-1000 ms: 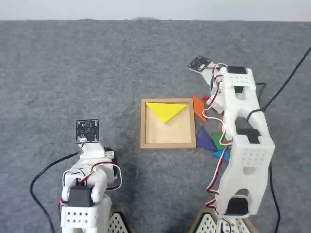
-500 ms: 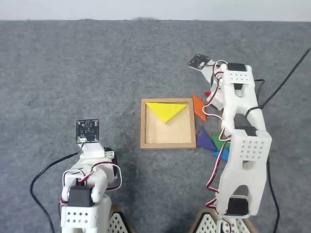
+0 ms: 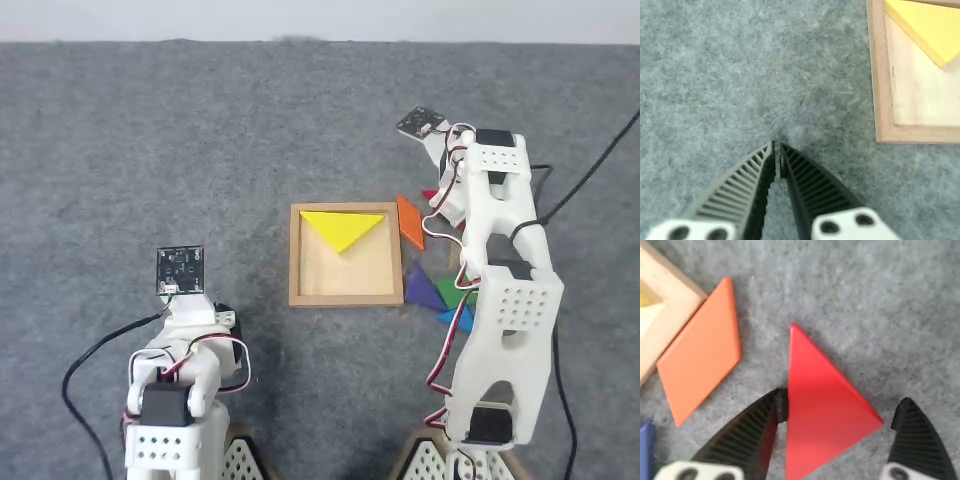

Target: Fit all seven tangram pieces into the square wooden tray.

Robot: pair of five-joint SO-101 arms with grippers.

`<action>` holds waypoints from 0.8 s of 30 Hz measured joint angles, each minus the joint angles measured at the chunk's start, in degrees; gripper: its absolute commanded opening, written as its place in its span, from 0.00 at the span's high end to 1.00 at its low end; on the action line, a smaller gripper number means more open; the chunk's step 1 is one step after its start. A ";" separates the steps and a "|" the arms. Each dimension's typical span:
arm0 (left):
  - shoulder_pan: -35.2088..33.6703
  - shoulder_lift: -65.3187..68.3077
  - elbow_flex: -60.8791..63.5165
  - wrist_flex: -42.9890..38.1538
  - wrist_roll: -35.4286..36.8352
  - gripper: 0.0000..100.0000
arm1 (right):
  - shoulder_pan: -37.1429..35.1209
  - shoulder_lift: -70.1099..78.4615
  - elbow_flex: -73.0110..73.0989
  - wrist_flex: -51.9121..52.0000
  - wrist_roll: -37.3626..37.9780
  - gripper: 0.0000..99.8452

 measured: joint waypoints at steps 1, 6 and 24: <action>0.00 0.00 0.00 0.00 0.00 0.99 | 0.00 0.00 -0.09 0.09 0.00 0.76; 0.00 0.00 0.00 0.00 0.00 0.99 | 0.35 0.00 -0.79 0.44 0.26 0.79; 0.00 0.00 0.00 0.00 0.00 0.99 | 3.43 -10.55 0.09 10.81 -14.68 0.70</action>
